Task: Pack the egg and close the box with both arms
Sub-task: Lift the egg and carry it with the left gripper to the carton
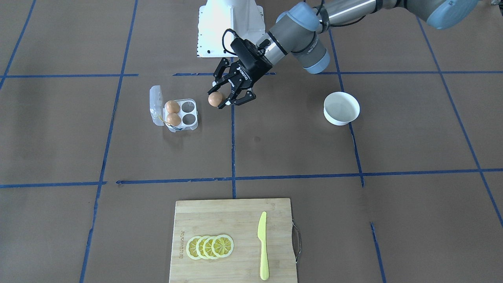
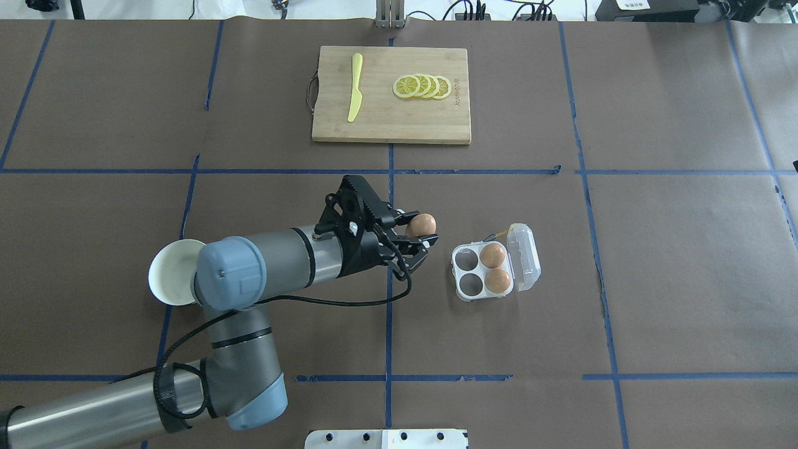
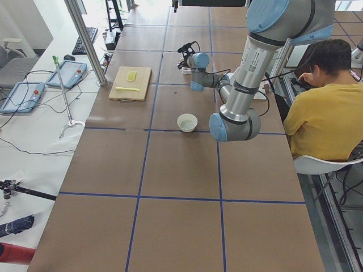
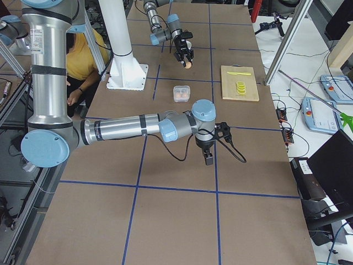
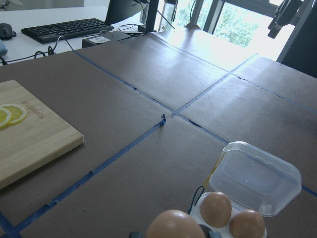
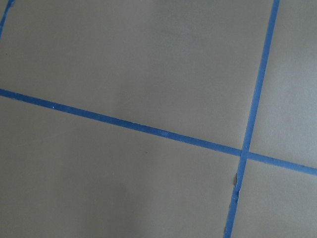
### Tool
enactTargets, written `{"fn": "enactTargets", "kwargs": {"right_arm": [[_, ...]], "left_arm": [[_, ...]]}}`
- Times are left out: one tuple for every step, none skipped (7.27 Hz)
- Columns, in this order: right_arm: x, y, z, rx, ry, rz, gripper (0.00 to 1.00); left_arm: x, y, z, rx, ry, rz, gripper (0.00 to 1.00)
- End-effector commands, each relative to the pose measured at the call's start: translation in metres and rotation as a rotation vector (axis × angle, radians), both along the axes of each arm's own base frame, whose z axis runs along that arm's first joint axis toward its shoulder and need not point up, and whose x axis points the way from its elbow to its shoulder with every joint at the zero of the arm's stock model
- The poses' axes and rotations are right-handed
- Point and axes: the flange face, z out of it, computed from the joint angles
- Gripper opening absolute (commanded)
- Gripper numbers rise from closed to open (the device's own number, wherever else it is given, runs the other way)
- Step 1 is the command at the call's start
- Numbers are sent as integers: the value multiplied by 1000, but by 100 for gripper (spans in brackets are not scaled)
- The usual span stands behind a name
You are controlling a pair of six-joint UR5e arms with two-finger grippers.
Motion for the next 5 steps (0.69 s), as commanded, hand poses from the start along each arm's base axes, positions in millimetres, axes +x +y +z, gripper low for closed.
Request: {"fn": "enactTargets", "kwargs": {"right_arm": [[0,0,0,0,1,0,100],[0,0,0,0,1,0,100],[0,0,1,-1,1,0,100],[0,0,1,-1,1,0,100],[0,0,1,-1,1,0,100]], "left_arm": [[57,11,-7,56,-17,-25,7],[76,17,-22,55,-14,-17,10],[92,17,-24,50,-29,-14,15],[100,24,-22,48,-37,-1,26],[104,27,-20,46,-43,4,36]]}}
